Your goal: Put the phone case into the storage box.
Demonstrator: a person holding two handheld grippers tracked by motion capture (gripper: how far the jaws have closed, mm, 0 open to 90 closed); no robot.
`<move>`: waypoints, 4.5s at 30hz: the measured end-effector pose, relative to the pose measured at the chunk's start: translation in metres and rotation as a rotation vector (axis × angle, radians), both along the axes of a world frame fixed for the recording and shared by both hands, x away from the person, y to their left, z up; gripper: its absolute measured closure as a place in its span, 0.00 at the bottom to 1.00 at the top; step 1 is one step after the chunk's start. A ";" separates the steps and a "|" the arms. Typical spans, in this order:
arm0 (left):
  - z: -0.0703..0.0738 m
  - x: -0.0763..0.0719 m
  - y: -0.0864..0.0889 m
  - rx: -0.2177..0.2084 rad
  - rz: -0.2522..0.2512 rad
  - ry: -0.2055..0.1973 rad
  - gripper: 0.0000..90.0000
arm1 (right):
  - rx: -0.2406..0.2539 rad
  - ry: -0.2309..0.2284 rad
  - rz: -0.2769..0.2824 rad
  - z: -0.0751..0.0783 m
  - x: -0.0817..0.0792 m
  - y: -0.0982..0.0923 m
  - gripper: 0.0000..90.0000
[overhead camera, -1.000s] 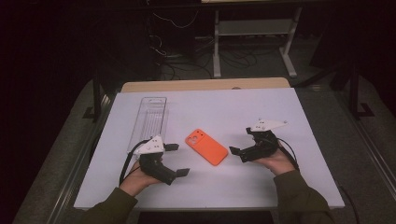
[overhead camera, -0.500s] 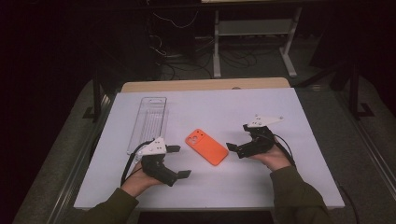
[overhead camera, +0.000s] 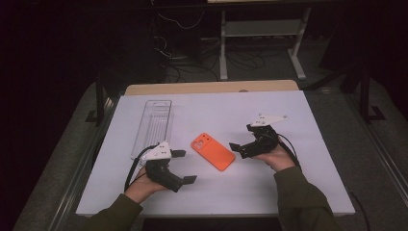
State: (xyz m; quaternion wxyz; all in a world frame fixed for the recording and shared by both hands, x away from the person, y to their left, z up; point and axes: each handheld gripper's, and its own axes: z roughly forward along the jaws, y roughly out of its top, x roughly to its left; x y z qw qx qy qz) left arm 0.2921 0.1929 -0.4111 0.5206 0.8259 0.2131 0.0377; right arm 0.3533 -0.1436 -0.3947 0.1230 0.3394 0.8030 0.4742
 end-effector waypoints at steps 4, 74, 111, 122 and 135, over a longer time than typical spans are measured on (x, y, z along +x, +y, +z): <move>0.000 0.000 0.000 0.001 -0.003 -0.003 0.00 | 0.007 0.000 -0.006 0.001 0.003 0.002 0.00; 0.000 0.000 0.000 -0.011 -0.007 0.003 0.00 | -0.025 -0.011 0.050 0.011 0.037 0.057 0.00; -0.001 0.001 0.000 0.005 -0.017 -0.008 0.00 | -0.138 0.090 0.069 0.006 0.030 0.078 0.00; -0.001 0.000 -0.001 -0.009 -0.009 0.003 0.00 | -0.185 0.119 0.082 0.003 0.028 0.083 0.00; -0.001 0.000 -0.001 -0.009 -0.004 0.004 0.00 | -0.220 0.167 0.077 -0.002 0.025 0.089 0.00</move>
